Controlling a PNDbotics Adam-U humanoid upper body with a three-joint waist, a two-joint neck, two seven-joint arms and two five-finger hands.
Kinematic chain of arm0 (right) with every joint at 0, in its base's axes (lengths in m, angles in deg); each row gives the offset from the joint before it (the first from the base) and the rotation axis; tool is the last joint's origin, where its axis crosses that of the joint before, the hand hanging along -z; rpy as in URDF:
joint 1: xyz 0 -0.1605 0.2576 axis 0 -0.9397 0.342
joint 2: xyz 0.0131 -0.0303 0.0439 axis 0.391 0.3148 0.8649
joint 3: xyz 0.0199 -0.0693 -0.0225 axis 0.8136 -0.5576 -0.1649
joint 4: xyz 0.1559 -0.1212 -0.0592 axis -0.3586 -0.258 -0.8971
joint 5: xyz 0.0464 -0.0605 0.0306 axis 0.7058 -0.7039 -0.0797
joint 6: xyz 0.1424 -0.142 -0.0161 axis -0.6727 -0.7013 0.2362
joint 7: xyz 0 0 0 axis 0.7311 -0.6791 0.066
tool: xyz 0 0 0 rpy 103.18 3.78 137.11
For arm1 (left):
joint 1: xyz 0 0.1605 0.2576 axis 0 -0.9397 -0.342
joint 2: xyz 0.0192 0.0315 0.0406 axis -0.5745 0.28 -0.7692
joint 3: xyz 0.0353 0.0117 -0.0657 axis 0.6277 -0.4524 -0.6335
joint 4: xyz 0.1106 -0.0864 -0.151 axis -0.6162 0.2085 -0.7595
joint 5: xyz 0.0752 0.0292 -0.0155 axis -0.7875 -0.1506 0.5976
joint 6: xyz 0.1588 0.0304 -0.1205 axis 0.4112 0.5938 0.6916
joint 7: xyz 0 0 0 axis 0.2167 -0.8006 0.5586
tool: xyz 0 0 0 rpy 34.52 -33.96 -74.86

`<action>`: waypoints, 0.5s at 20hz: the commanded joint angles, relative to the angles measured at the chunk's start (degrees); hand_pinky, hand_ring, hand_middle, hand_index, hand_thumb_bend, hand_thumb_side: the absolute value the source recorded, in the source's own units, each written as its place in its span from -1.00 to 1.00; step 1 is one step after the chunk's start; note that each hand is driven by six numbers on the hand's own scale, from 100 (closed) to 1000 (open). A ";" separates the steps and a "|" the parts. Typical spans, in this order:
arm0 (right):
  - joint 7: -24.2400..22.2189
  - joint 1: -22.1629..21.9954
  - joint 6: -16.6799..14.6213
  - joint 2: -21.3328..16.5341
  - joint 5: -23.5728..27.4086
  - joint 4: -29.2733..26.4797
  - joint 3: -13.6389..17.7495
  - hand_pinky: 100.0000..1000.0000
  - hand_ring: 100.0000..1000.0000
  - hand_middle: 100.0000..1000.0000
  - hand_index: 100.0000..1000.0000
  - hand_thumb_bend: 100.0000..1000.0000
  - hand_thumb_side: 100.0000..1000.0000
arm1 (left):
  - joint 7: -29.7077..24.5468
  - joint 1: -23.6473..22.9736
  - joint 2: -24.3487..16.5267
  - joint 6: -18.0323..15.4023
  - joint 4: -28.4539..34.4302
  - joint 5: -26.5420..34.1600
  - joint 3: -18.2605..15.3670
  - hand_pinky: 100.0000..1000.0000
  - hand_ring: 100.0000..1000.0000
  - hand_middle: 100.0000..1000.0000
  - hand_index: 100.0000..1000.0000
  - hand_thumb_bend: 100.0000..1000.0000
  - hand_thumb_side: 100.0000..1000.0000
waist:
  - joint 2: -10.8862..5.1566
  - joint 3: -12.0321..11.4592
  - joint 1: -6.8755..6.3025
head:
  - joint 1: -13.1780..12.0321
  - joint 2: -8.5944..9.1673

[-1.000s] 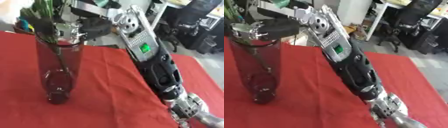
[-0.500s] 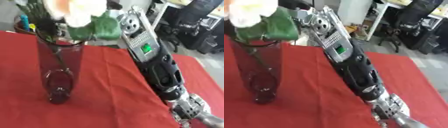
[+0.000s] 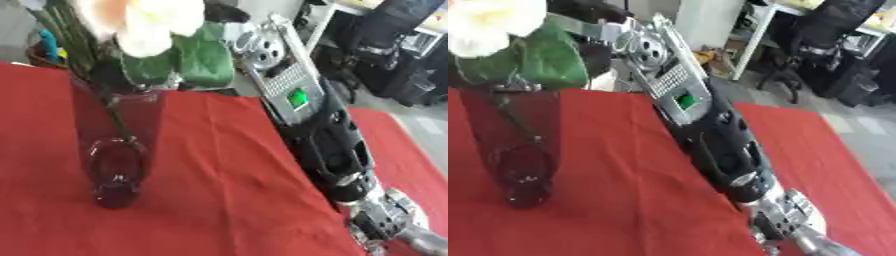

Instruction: Arrange flowers into the vase.

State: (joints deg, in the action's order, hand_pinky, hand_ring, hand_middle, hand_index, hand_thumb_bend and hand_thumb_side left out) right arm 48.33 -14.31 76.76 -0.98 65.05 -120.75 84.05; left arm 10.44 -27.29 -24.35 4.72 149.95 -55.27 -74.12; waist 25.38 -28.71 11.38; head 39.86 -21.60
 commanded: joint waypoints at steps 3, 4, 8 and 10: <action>-1.00 0.14 -0.17 -2.57 1.57 -1.15 1.78 0.89 1.00 -0.40 0.73 -0.04 1.00 | -0.26 0.08 0.16 0.05 1.05 -0.02 0.64 0.16 -0.20 0.31 0.52 -0.95 1.00 | -1.29 0.34 -0.97 | -0.21 0.29; -1.11 0.00 -0.17 -2.66 1.64 -1.14 1.89 0.89 1.00 -0.40 0.73 -0.04 1.00 | -0.25 0.07 0.17 0.05 1.05 -0.01 0.62 0.16 -0.20 0.31 0.52 -0.95 1.00 | -1.30 0.36 -1.00 | -0.23 0.34; -1.25 -0.65 -0.01 -2.95 1.57 -1.01 2.28 0.88 1.00 -0.39 0.73 -0.02 1.00 | -0.30 0.11 0.19 0.02 1.05 0.00 0.59 0.16 -0.20 0.31 0.52 -0.95 1.00 | -1.29 0.43 -1.12 | -0.55 0.48; -1.11 -1.03 0.10 -3.10 1.46 -1.00 2.54 0.88 1.00 -0.40 0.73 -0.01 1.00 | -0.27 0.13 0.20 0.02 1.05 -0.03 0.54 0.16 -0.20 0.31 0.52 -0.95 1.00 | -1.30 0.45 -1.21 | -0.75 0.47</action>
State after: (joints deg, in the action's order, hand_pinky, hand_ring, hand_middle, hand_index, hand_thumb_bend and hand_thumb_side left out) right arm 47.23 -15.89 76.82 -1.98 66.23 -120.92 85.58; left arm 10.31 -27.41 -24.35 4.78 149.95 -55.28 -74.12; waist 25.38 -28.33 10.99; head 39.28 -21.59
